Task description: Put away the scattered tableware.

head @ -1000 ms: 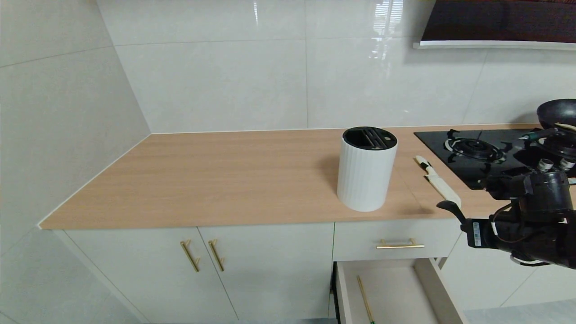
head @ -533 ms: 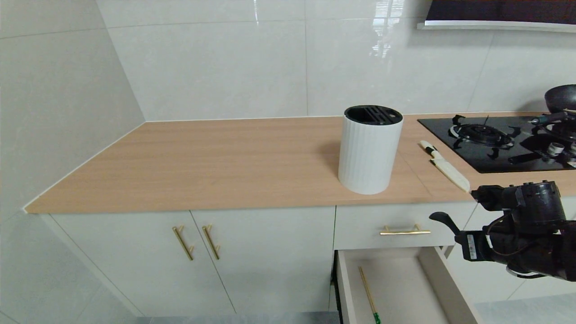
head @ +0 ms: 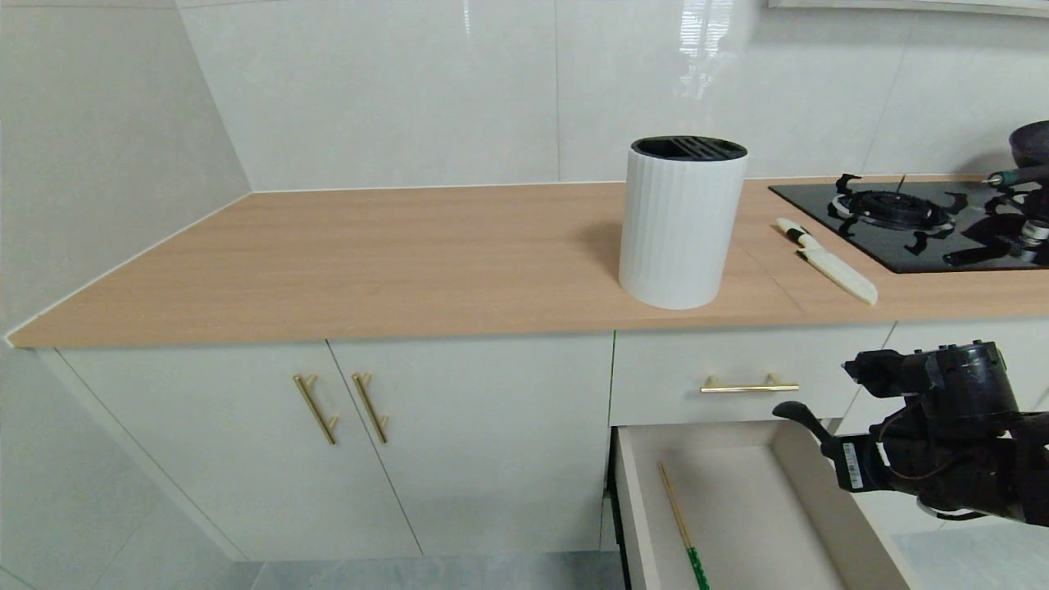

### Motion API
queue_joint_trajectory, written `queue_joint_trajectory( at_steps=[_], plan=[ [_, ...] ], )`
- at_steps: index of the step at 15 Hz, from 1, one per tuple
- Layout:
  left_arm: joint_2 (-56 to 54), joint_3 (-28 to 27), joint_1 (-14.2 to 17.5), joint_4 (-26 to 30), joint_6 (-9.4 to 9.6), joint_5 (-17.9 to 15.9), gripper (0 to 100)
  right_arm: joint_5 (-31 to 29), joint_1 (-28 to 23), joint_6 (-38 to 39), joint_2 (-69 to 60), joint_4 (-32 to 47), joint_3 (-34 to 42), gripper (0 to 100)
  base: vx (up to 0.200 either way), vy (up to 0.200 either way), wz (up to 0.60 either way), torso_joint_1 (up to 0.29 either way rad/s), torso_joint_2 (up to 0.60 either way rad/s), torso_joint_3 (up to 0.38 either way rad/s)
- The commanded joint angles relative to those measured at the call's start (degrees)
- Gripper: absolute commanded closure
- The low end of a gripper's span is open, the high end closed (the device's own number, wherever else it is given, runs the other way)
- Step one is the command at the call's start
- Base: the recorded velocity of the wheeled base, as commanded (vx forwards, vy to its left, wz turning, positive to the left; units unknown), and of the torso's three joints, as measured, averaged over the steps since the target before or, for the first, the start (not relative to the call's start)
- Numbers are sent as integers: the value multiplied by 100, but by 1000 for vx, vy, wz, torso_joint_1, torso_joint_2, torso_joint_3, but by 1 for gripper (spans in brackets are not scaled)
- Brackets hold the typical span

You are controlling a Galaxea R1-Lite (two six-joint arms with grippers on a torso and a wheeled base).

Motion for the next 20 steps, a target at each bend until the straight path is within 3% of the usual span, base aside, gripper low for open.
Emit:
queue_joint_trajectory(
  at_steps=[1,14,20],
  plan=[
    [1,1,0,0,-2,4,0,8,6,0,81,-3,13,100,0,0,0,-207,491,281],
    [1,1,0,0,-2,4,0,-10,102,-18,679,-759,224,100,0,0,0,-172,462,283],
    [10,1,0,0,-2,4,0,-10,129,-18,740,-786,224,100,0,0,0,-21,74,44]
  ],
)
